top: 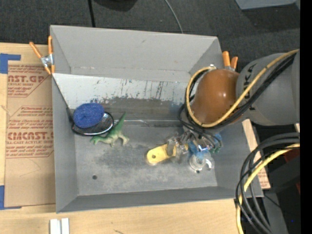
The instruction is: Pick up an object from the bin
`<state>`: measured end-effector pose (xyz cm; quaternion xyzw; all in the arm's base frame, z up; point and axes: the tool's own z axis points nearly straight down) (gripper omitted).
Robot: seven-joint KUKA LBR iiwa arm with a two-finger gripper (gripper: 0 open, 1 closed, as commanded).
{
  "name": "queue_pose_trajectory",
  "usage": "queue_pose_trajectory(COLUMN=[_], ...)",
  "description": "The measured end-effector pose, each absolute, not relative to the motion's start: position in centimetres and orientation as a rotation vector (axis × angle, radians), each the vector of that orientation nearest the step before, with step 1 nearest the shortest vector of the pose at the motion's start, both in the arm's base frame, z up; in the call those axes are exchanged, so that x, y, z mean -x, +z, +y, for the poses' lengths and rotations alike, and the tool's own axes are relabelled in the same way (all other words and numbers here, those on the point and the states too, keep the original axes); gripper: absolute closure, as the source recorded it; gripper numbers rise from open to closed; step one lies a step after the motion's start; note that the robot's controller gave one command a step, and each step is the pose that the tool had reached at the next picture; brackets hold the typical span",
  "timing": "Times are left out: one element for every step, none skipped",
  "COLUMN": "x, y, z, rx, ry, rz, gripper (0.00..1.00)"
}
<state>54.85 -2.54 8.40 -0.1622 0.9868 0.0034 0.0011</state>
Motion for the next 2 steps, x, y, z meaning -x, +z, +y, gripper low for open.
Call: queue_pose_trajectory(x=[-53.6,-55.4], y=[7.5,7.3], z=[-2.5,-2.7], rx=[0.444,0.246], ry=[0.012,0.013], rz=[3.109,3.130], gripper=[1.00,1.00])
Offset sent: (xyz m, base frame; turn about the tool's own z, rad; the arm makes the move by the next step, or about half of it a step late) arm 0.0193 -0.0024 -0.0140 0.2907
